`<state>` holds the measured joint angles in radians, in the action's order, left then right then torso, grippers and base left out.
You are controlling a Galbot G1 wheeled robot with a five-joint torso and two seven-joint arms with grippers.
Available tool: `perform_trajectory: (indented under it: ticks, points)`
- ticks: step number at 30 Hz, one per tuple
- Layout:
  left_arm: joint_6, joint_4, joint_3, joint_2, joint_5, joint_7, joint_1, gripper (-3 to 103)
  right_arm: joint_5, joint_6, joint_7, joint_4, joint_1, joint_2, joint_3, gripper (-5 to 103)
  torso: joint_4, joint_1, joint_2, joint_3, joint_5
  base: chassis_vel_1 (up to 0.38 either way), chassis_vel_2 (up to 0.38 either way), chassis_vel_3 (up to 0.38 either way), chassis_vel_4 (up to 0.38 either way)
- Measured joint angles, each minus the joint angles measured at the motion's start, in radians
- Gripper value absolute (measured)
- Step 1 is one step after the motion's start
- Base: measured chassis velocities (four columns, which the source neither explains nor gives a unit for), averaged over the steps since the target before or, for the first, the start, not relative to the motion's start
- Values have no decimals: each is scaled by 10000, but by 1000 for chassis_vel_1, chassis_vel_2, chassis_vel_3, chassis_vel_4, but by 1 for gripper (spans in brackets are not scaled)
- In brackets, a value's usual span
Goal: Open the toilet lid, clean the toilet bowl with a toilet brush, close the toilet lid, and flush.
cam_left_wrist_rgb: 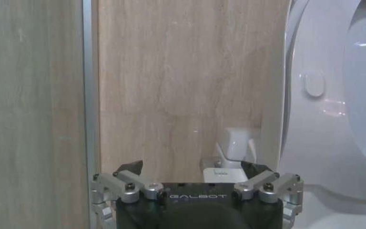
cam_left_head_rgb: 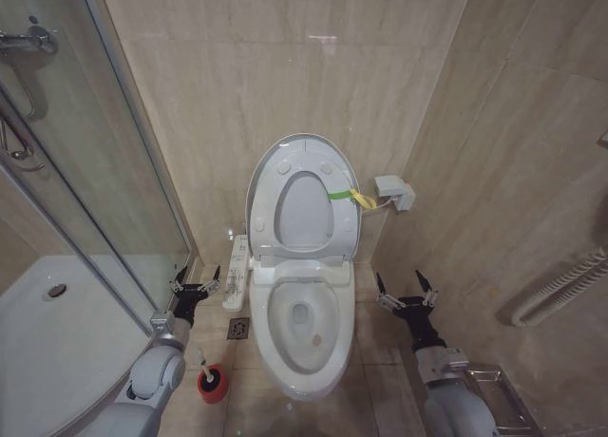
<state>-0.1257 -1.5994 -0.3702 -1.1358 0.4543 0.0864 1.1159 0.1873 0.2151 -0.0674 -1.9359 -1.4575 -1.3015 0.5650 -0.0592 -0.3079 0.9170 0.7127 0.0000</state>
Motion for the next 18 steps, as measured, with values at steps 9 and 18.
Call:
perform_trajectory:
  ticks: [9,18]
  points:
    - [0,0,0,0,0,0,0,100,0,0,0,0,0,0,0,100,0,0,0,0,0,0,0,0,0]
    - [0,0,0,0,0,0,0,100,0,0,0,0,0,0,0,100,0,0,0,0,0,0,0,0,0]
